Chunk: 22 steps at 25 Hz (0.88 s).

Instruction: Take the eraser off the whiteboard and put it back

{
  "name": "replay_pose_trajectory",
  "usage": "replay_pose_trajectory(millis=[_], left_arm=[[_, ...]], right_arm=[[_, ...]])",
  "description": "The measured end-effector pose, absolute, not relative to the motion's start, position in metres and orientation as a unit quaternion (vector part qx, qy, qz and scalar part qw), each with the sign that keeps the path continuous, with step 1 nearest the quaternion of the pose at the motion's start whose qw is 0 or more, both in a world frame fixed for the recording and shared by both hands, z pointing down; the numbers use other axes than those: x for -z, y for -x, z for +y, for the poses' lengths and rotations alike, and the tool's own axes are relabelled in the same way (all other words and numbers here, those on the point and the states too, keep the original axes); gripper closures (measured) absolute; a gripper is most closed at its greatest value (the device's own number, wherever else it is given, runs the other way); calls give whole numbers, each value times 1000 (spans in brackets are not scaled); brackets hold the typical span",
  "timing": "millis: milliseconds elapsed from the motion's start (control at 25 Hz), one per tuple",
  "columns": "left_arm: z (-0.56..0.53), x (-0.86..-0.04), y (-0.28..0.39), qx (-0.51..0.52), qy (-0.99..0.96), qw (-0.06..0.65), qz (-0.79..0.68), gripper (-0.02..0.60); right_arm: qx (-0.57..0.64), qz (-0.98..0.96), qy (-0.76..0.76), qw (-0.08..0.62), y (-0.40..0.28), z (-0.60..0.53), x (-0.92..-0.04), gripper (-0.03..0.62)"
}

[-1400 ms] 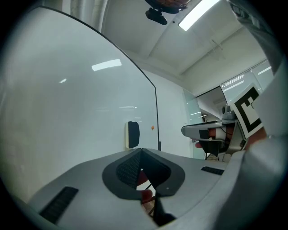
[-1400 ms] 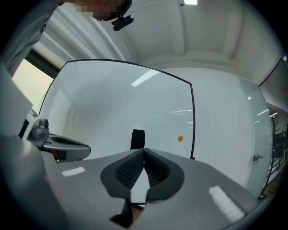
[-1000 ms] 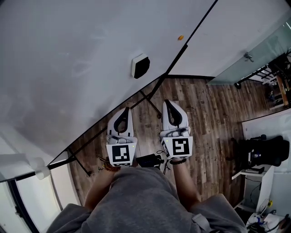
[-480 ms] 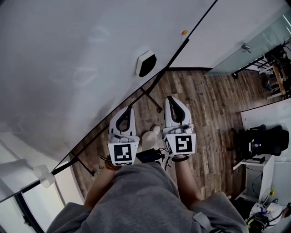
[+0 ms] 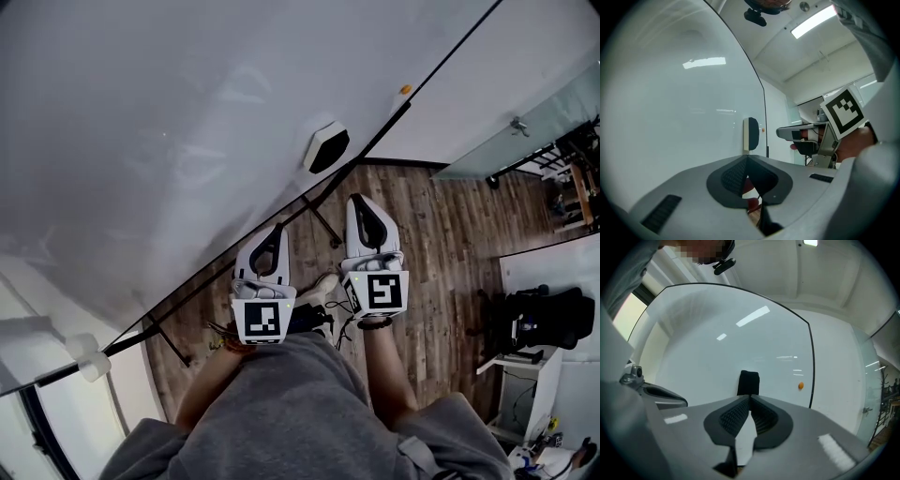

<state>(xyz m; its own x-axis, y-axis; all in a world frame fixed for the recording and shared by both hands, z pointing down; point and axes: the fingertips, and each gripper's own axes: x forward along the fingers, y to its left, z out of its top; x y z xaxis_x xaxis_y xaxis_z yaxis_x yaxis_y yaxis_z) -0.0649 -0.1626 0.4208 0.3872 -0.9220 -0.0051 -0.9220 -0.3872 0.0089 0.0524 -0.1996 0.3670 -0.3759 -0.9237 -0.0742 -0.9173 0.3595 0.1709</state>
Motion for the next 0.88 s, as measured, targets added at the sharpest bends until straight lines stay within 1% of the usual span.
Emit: replay_pose_trajectory(millis=[200,400,880], left_arm=[[-170,-410,73,11,-827,-9,-562,577],[-176,-410,70,17,-825,10,-564,577],[-183,-412,72,8,-822,-6,-570,577]], right_arm=[[94,-833,-545,17,-43,-208,-361,554],[95,-842,-531,21,-39,-220,-360,542],[82,-857,-509,27,-30,-236,-368,474]])
